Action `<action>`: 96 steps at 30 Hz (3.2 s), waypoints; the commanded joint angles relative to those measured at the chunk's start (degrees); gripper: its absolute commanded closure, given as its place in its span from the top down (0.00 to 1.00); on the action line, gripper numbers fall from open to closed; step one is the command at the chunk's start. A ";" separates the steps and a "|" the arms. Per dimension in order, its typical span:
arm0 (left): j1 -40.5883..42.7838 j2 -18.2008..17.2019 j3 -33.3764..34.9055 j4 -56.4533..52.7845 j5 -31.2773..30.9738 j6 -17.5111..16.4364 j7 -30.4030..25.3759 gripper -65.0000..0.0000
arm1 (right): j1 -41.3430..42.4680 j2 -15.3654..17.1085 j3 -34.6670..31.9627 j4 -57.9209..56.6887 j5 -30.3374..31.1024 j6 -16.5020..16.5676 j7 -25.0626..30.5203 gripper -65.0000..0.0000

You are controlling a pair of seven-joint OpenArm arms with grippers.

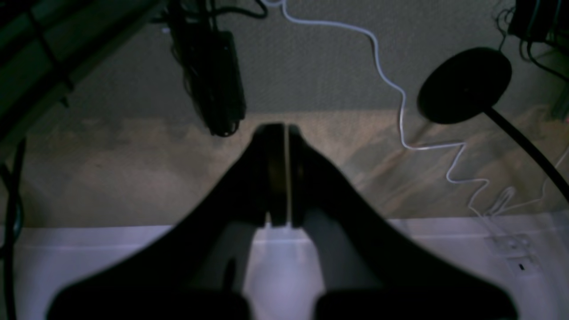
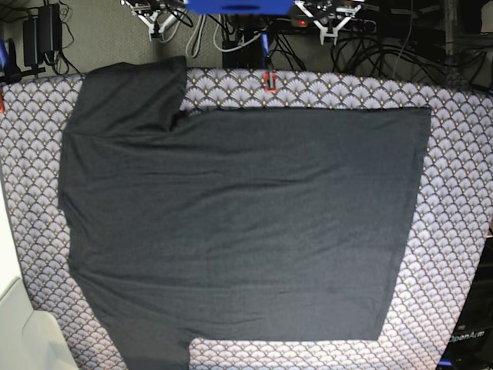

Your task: Fold the T-shirt properly

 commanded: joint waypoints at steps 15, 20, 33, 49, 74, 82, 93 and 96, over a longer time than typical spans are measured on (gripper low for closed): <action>0.55 -0.13 0.16 0.14 0.02 0.21 -0.03 0.01 | -1.63 0.97 0.01 0.49 0.08 0.45 0.20 0.00; 0.64 -0.13 0.25 0.14 0.02 0.21 -0.03 0.01 | -1.63 0.97 0.01 0.49 0.08 0.45 0.29 0.00; 0.64 -0.93 0.25 0.14 0.02 0.21 -0.12 0.01 | -1.36 0.97 0.01 0.49 0.08 0.45 0.29 0.00; 15.58 -1.80 0.16 24.85 -0.07 0.21 3.57 0.00 | -20.18 1.67 0.45 33.90 0.08 0.54 -4.99 0.00; 45.47 -7.61 -0.28 98.78 -0.60 0.56 17.64 0.00 | -48.84 9.32 7.48 100.71 0.25 0.54 -13.96 0.00; 44.77 -7.61 -0.36 99.92 -0.42 0.56 17.73 0.01 | -39.16 8.97 9.94 100.80 0.25 0.72 -22.13 0.06; 44.59 -7.08 -3.70 100.19 -0.69 0.65 17.73 0.01 | -27.21 5.36 26.12 100.27 11.51 26.30 -34.97 0.46; 43.45 -6.99 -4.41 100.19 -0.69 0.65 17.73 0.01 | -24.92 5.36 30.34 100.18 13.88 30.52 -38.75 0.46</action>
